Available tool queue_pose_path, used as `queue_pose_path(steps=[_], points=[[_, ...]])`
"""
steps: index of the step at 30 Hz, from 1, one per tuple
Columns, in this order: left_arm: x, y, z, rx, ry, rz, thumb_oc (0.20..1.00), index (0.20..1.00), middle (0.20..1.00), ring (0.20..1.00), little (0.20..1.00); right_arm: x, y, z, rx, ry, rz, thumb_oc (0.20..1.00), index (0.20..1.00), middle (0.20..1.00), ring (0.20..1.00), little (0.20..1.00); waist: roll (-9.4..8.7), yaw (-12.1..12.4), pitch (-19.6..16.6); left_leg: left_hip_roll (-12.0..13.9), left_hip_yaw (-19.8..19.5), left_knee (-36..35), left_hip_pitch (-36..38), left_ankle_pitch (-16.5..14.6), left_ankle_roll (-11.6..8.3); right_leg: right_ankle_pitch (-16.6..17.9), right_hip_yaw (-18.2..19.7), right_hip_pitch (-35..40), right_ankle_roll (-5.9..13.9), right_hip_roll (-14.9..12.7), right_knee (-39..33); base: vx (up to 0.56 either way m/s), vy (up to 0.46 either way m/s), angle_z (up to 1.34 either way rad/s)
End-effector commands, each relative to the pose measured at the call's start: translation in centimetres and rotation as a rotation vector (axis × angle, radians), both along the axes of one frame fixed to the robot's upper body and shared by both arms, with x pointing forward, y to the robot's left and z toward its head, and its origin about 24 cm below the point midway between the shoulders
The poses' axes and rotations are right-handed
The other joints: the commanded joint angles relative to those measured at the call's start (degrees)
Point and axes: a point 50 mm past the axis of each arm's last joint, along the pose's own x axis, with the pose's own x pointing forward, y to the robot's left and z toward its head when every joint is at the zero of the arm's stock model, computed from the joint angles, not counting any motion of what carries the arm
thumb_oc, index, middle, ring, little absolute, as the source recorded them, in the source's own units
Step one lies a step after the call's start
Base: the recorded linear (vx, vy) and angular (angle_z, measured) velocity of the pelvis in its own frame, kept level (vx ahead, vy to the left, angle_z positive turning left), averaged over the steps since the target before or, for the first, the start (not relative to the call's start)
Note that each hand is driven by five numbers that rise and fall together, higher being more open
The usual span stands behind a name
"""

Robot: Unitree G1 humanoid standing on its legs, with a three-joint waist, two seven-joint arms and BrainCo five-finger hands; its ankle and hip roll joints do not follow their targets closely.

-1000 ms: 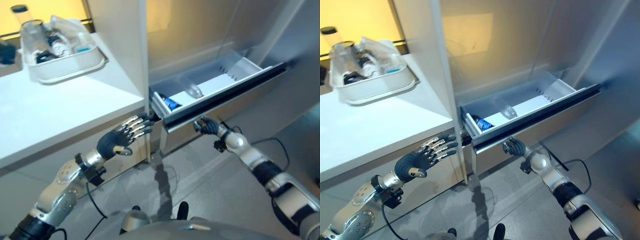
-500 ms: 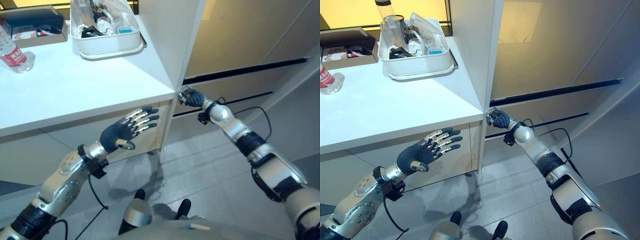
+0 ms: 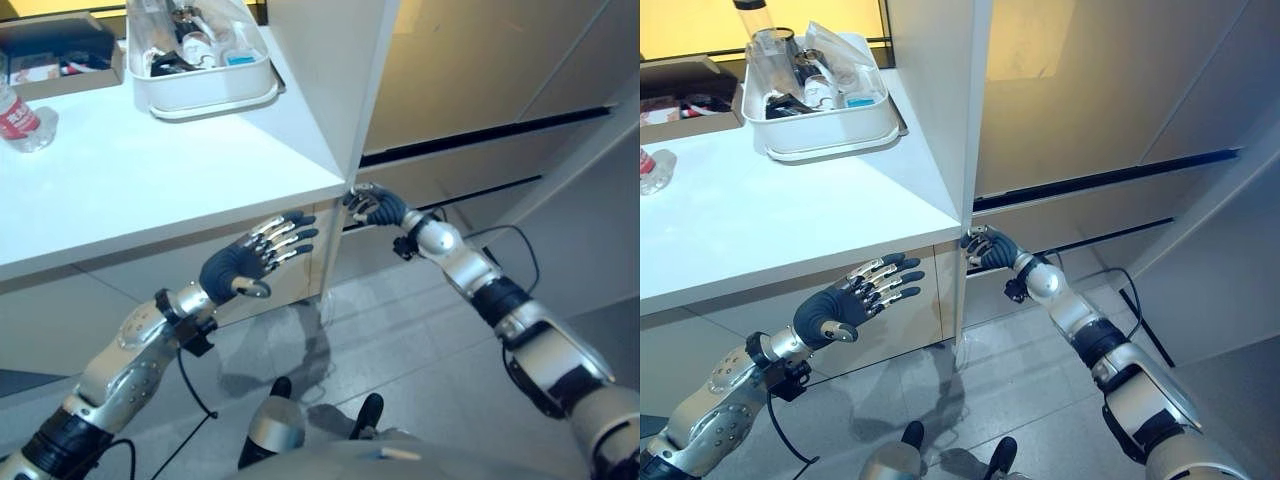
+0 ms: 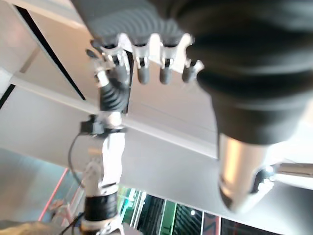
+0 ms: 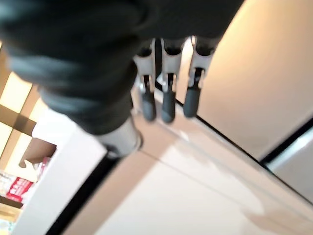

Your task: Take the drinks into the refrigerator

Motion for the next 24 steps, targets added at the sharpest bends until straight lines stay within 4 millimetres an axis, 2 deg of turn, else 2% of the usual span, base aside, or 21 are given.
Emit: queue_pose_path(steps=[1, 6, 8, 11, 12, 15, 16, 17, 18, 20, 21, 22, 23, 24], points=[[-0.9, -0.4, 1.3, -0.025, -0.079, -0.022, 1.0, 1.0, 1.0, 1.0, 1.0, 0.1, 0.0, 2.9, 0.094, -0.102, 0.031, 1.0, 1.0, 1.0, 1.0, 1.0, -0.23, -0.4, -1.7, -0.5, -1.7, 0.6, -0.4, -4.1, 3.01, -5.1, 2.2, -0.7, 6.7, -6.3, 9.8, -0.02, -0.002, -0.16], [-0.5, 0.7, 0.3, 0.03, -0.084, 0.057, 1.0, 1.0, 1.0, 1.0, 1.0, -2.1, -2.6, 0.2, 0.117, -0.042, -0.033, 1.0, 1.0, 1.0, 1.0, 1.0, -0.31, -1.8, -1.9, -0.3, -0.7, 0.4, -0.2, -4.1, 2.88, -4.4, 2.8, -0.6, 6.94, -6.1, 8.8, -0.02, 0.003, -0.12], [-0.5, 1.0, 0.0, 0.051, -0.085, 0.074, 1.0, 1.0, 1.0, 1.0, 1.0, -2.6, -3.1, -0.2, 0.126, -0.033, -0.041, 1.0, 1.0, 1.0, 1.0, 1.0, -0.32, -2.1, -1.9, -0.3, -0.5, 0.4, -0.1, -4.2, 2.88, -4.3, 2.9, -0.6, 7.02, -6.0, 8.6, 0.0, 0.013, -0.08], [-0.2, 3.2, -2.0, 0.178, -0.084, 0.218, 1.0, 1.0, 1.0, 1.0, 1.0, -5.5, -6.1, -4.2, 0.237, 0.101, -0.188, 1.0, 1.0, 1.0, 1.0, 1.0, -0.49, -4.1, -2.4, -0.4, 0.8, 0.3, 0.3, -4.5, 2.87, -3.9, 4.1, -0.6, 7.28, -5.8, 7.9, 0.01, 0.024, -0.09], [-0.2, 3.2, -2.0, 0.178, -0.083, 0.217, 1.0, 1.0, 1.0, 1.0, 1.0, -5.5, -6.2, -4.2, 0.237, 0.102, -0.189, 1.0, 1.0, 1.0, 1.0, 1.0, -0.48, -4.1, -2.5, -0.4, 0.8, 0.3, 0.3, -4.5, 2.87, -3.9, 4.1, -0.6, 7.29, -5.8, 7.9, 0.0, 0.022, -0.25], [-0.1, 4.7, -4.5, 0.286, -0.045, 0.335, 1.0, 1.0, 1.0, 1.0, 1.0, -7.8, -7.8, -6.9, 0.324, 0.202, -0.295, 1.0, 1.0, 1.0, 1.0, 1.0, -0.73, -5.6, -2.8, -0.3, 1.9, 0.3, 0.5, -4.7, 2.81, -3.5, 5.2, -0.9, 7.41, -5.7, 7.4, -0.01, 0.017, -0.18], [-0.1, 4.7, -4.5, 0.286, -0.045, 0.334, 1.0, 1.0, 1.0, 1.0, 1.0, -7.8, -7.8, -6.9, 0.324, 0.202, -0.295, 1.0, 1.0, 1.0, 1.0, 1.0, -0.71, -5.5, -2.8, -0.3, 1.9, 0.3, 0.5, -4.7, 2.81, -3.5, 5.2, -0.9, 7.41, -5.7, 7.4, -0.01, 0.02, -0.11], [-0.4, 5.9, -6.5, 0.373, -0.001, 0.413, 1.0, 1.0, 1.0, 1.0, 1.0, -9.5, -8.6, -8.9, 0.317, 0.28, -0.345, 1.0, 1.0, 1.0, 1.0, 1.0, -0.97, -6.6, -3.0, -0.3, 2.9, 0.2, 0.7, -4.8, 2.78, -3.3, 5.9, -1.0, 7.51, -5.6, 6.9, -0.01, 0.019, -0.24], [-0.7, 6.5, -7.7, 0.404, 0.032, 0.454, 1.0, 1.0, 1.0, 1.0, 1.0, -10.4, -9.1, -9.9, 0.311, 0.317, -0.377, 1.0, 1.0, 1.0, 1.0, 1.0, -1.02, -7.2, -3.1, -0.4, 3.5, 0.2, 0.8, -4.8, 2.77, -3.1, 6.4, -1.2, 7.57, -5.4, 6.7, -0.01, 0.024, -0.24], [-1.1, 7.3, -9.7, 0.484, 0.076, 0.51, 1.0, 1.0, 1.0, 1.0, 1.0, -11.9, -9.8, -11.3, 0.306, 0.371, -0.421, 1.0, 1.0, 1.0, 1.0, 1.0, -1.15, -7.9, -3.3, -0.4, 4.7, 0.1, 1.0, -4.9, 2.73, -2.9, 7.5, -1.5, 7.61, -5.2, 6.3, -0.01, 0.008, -0.29], [-1.1, 7.3, -9.7, 0.484, 0.076, 0.51, 1.0, 1.0, 1.0, 1.0, 1.0, -11.9, -9.8, -11.3, 0.306, 0.371, -0.422, 1.0, 1.0, 1.0, 1.0, 1.0, -1.14, -7.9, -3.3, -0.4, 4.7, 0.1, 1.0, -4.9, 2.73, -2.9, 7.5, -1.5, 7.61, -5.2, 6.3, -0.02, 0.009, -0.34], [-2.0, 8.1, -12.1, 0.571, 0.15, 0.555, 1.0, 1.0, 1.0, 1.0, 1.0, -13.5, -10.3, -12.5, 0.282, 0.42, -0.441, 1.0, 1.0, 1.0, 1.0, 1.0, -1.29, -8.9, -3.4, -0.5, 5.9, 0.0, 1.1, -5.0, 2.68, -2.5, 8.6, -1.9, 7.66, -4.9, 5.9, -0.02, 0.012, -0.32], [-2.4, 8.3, -13.3, 0.612, 0.185, 0.564, 1.0, 1.0, 1.0, 1.0, 1.0, -14.1, -10.5, -13.2, 0.27, 0.451, -0.452, 1.0, 1.0, 1.0, 1.0, 1.0, -1.32, -9.2, -3.6, -0.5, 6.4, 0.0, 1.1, -5.0, 2.67, -2.4, 8.9, -2.0, 7.72, -4.8, 5.7, -0.02, 0.012, -0.3], [-2.4, 8.3, -13.3, 0.612, 0.185, 0.564, 1.0, 1.0, 1.0, 1.0, 1.0, -14.1, -10.5, -13.2, 0.27, 0.451, -0.452, 1.0, 1.0, 1.0, 1.0, 1.0, -1.31, -9.1, -3.6, -0.5, 6.4, 0.0, 1.1, -5.0, 2.67, -2.4, 8.9, -2.0, 7.72, -4.8, 5.7, -0.02, 0.008, -0.33]])
